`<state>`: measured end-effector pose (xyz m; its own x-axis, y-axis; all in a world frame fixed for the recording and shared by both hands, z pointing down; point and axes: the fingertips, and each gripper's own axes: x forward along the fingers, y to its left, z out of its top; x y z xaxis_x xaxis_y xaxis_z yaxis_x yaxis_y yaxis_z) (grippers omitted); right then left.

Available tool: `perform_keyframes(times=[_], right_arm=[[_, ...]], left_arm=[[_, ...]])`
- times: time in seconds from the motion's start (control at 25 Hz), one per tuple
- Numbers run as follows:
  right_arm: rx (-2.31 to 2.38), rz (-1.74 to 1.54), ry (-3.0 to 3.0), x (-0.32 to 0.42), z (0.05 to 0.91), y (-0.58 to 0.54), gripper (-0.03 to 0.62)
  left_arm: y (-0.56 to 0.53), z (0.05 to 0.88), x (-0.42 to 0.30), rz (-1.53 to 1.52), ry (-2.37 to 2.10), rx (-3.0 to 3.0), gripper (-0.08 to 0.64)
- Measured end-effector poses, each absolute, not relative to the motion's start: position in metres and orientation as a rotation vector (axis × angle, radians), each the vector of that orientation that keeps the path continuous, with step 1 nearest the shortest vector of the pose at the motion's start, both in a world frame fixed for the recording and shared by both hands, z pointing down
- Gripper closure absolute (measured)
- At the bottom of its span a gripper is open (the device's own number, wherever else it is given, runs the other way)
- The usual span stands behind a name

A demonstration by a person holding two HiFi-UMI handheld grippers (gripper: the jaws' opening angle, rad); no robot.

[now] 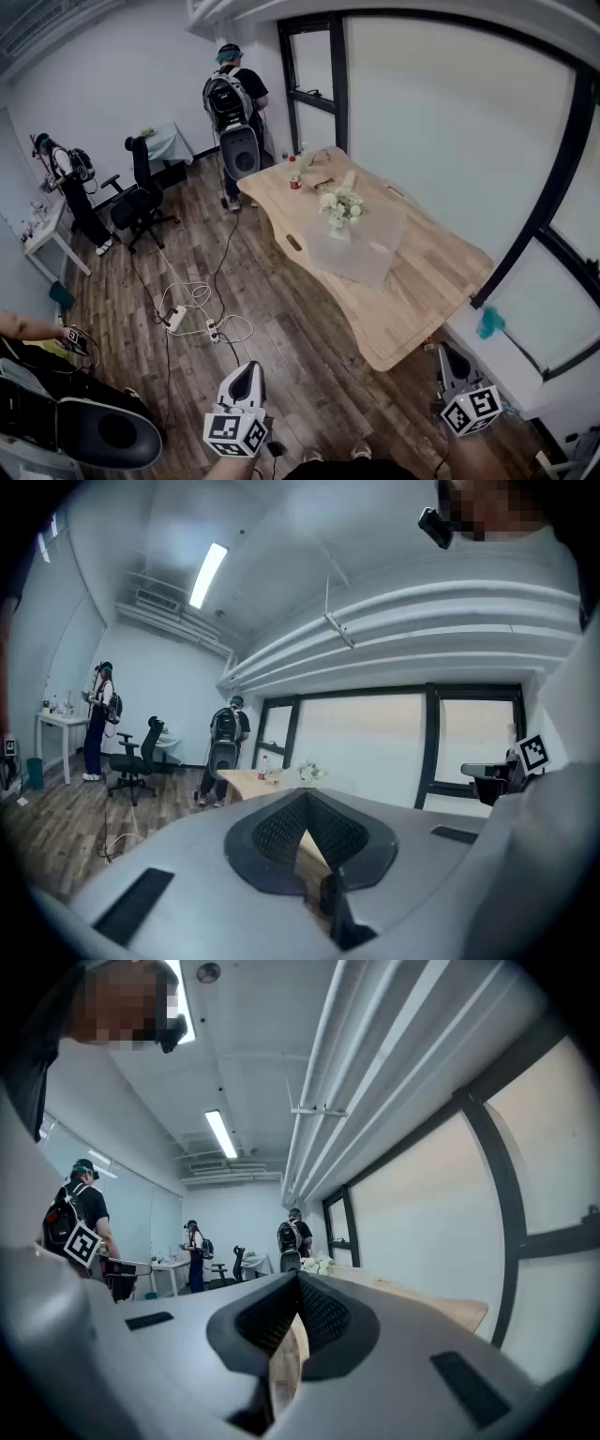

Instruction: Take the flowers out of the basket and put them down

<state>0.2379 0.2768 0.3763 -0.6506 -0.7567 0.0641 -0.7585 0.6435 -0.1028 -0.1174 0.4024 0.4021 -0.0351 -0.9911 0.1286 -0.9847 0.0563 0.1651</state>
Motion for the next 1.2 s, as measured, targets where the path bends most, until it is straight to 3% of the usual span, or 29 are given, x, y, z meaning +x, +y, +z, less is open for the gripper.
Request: perform_keyframes(times=[0.32,0.84,1.2], right_arm=[[1.344,0.11,-2.788,0.236,0.362,0.292,0.571],[1.345,0.232,-2.78,0.192,0.385,0.312,0.571],[1.306,0.234,-2.805,0.146,0.389,0.257,0.571]], left_arm=[[0.418,0.407,-0.099,-0.015,-2.061,2.1,0.555],[0.421,0.419,-0.144,0.002,-2.045,2.136,0.555],[0.39,0.408,-0.184,-0.042,-2.131,2.084,0.555]])
